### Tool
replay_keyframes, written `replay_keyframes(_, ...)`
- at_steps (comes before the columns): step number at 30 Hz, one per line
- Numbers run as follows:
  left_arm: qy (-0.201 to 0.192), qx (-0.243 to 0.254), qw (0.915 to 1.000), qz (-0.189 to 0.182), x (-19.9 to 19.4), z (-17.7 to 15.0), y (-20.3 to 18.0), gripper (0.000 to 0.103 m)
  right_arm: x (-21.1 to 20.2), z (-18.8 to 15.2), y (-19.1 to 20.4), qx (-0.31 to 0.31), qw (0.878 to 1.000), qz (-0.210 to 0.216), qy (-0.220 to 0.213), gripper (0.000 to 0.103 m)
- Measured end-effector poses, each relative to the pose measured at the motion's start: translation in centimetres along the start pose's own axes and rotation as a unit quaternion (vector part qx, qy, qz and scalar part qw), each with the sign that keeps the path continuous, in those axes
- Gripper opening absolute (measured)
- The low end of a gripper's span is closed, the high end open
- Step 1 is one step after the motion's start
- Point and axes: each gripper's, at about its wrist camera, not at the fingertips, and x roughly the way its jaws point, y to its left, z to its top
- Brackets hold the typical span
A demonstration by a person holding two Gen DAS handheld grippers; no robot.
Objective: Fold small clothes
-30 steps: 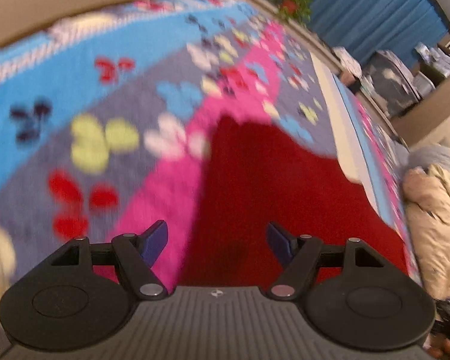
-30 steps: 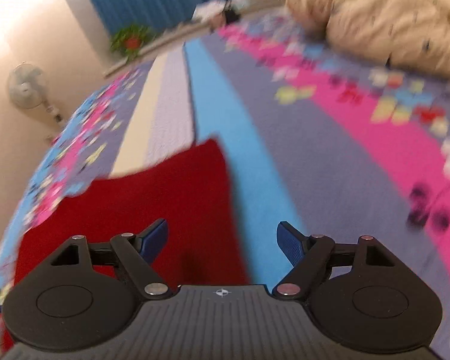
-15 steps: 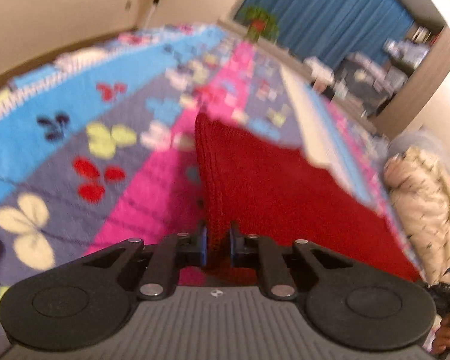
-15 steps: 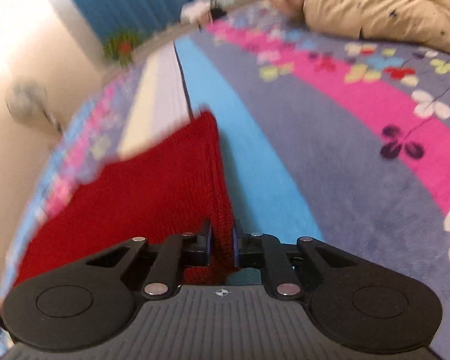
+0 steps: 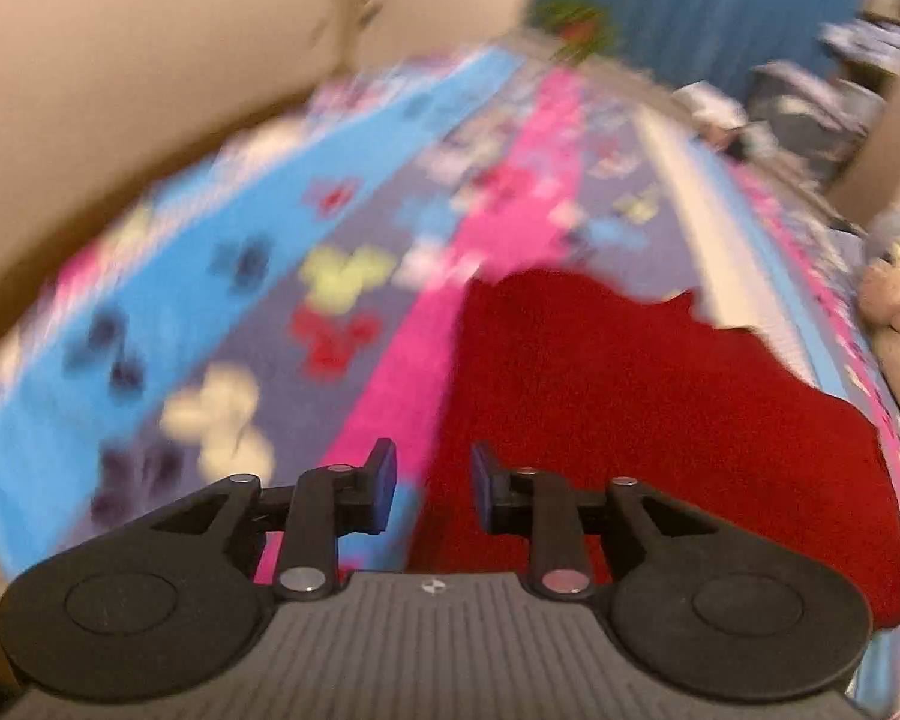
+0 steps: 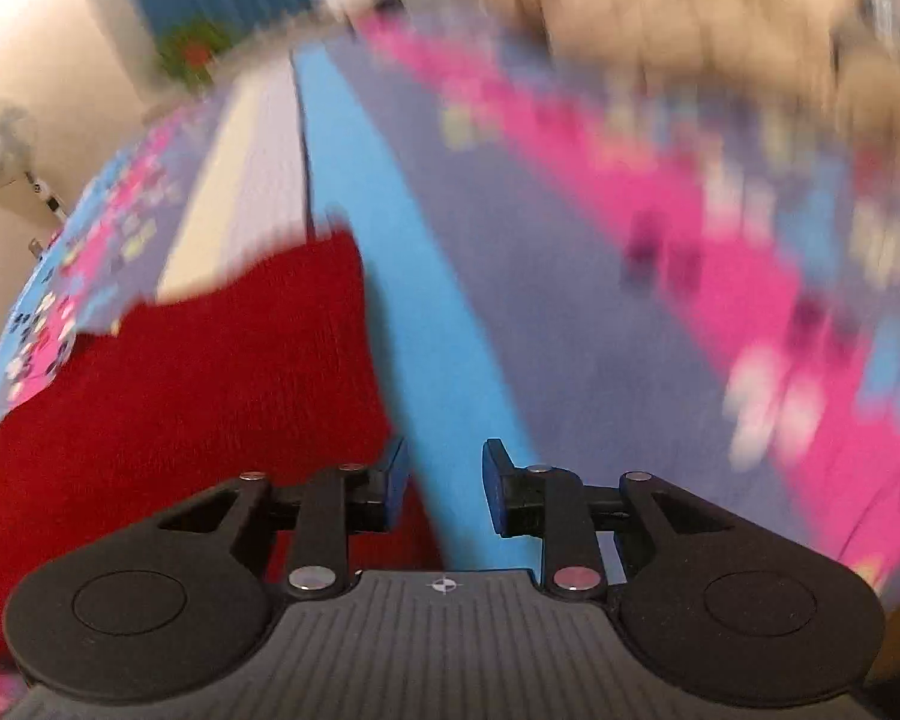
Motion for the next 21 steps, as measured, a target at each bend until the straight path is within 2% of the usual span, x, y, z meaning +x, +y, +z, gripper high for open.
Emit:
replay_keyframes(2, -0.011, 0.021, 0.9988, -0.044, -0.2, -0.1, -1.5, 0.032, -1.0, 0.2, 1.4, -0.044, 0.998, 0.023, -0.048, 0.038)
replay_keyframes(3, -0.003, 0.028, 0.9977, -0.062, 0.0, -0.4, -2.2, 0.033, -1.0, 0.0, 2.0, -0.056, 0.996, 0.044, -0.050, 0.039)
replay_keyframes(4, 0.010, 0.035, 0.9966, -0.074, 0.6, -0.7, -3.0, 0.033, -0.5, -0.2, 2.7, -0.067, 0.995, 0.063, -0.036, 0.039)
replay_keyframes(6, 0.047, 0.048, 0.9952, -0.071, 2.2, -1.5, -4.0, 0.036, 1.4, -0.9, 3.5, -0.083, 0.995, 0.059, 0.011, 0.040)
replay_keyframes(7, 0.087, 0.059, 0.9927, -0.059, 3.6, -2.1, -4.5, 0.041, 2.6, -1.4, 3.9, -0.097, 0.993, 0.045, 0.046, 0.040)
replay_keyframes(8, 0.119, 0.069, 0.9896, -0.044, 4.6, -2.6, -4.8, 0.041, 4.1, -2.1, 4.1, -0.114, 0.989, 0.030, 0.087, 0.039)
replay_keyframes(9, 0.135, 0.078, 0.9874, -0.029, 5.2, -3.1, -5.1, 0.040, 4.8, -2.6, 4.2, -0.123, 0.987, 0.022, 0.106, 0.039)
replay_keyframes(11, 0.118, 0.091, 0.9886, -0.019, 4.6, -2.8, -5.9, 0.041, 4.5, -2.3, 4.7, -0.126, 0.987, 0.019, 0.096, 0.040)
replay_keyframes(14, 0.056, 0.118, 0.9907, -0.040, 2.5, -2.2, -7.3, 0.048, 3.0, -1.8, 4.6, -0.114, 0.991, 0.051, 0.051, 0.043)
replay_keyframes(16, 0.035, 0.128, 0.9894, -0.059, 1.5, -2.4, -8.3, 0.053, 2.4, -1.7, 4.3, -0.113, 0.991, 0.064, 0.034, 0.048)
replay_keyframes(18, 0.048, 0.136, 0.9871, -0.070, 2.2, -2.6, -9.1, 0.058, 3.2, -2.2, 4.5, -0.132, 0.989, 0.047, 0.050, 0.054)
replay_keyframes(20, 0.104, 0.142, 0.9824, -0.061, 4.3, -3.2, -9.5, 0.065, 4.9, -3.2, 4.5, -0.160, 0.983, 0.010, 0.093, 0.056)
replay_keyframes(21, 0.130, 0.149, 0.9790, -0.050, 5.2, -3.8, -9.5, 0.066, 5.5, -3.3, 4.8, -0.169, 0.981, -0.001, 0.098, 0.060)
